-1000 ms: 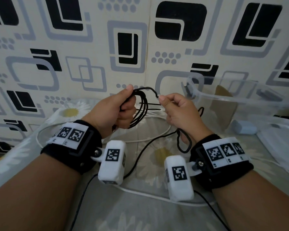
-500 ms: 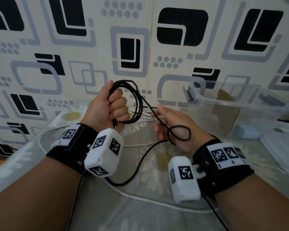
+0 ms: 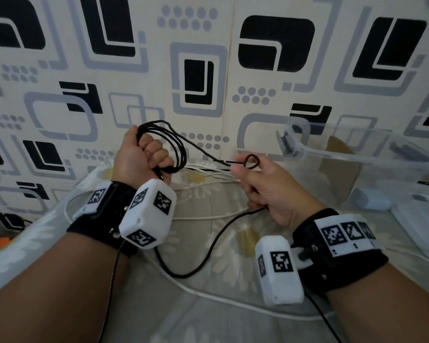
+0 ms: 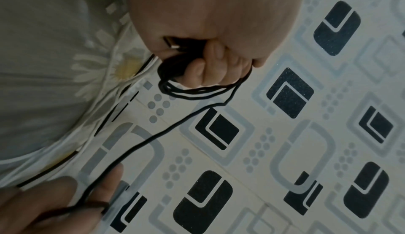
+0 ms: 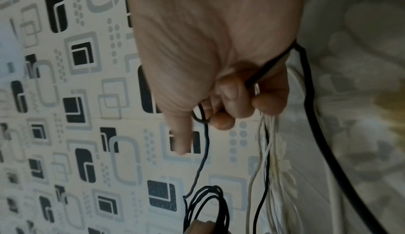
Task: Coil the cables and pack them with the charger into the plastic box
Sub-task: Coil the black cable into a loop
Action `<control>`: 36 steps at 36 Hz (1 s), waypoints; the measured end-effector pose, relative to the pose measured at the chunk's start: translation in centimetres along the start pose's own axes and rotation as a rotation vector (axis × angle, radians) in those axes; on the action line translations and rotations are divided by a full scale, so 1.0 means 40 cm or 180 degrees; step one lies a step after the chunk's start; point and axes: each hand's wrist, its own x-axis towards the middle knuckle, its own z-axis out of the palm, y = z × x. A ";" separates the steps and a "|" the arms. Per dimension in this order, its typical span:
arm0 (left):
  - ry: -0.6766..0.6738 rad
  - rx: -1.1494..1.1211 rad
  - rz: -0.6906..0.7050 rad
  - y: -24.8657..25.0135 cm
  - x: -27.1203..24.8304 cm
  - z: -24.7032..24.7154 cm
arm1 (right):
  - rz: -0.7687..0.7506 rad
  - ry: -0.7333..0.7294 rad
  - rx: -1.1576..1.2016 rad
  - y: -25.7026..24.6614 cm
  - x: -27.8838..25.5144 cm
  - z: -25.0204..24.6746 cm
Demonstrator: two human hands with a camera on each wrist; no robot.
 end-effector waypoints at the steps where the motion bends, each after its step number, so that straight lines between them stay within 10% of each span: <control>1: 0.0059 0.0003 0.0040 0.002 0.001 0.000 | -0.0062 0.0164 -0.0115 0.003 0.003 0.000; 11: 0.0328 -0.0338 0.0297 0.032 0.015 -0.024 | -0.0411 0.1047 -0.1182 0.003 0.019 -0.027; 23: -0.0131 -0.0500 -0.0090 0.042 0.009 -0.018 | 0.0333 0.0079 -0.4079 0.009 0.025 -0.024; 36: -0.0244 0.0673 -0.0394 -0.004 -0.015 0.018 | -0.0879 0.0650 -0.4958 -0.034 -0.016 -0.010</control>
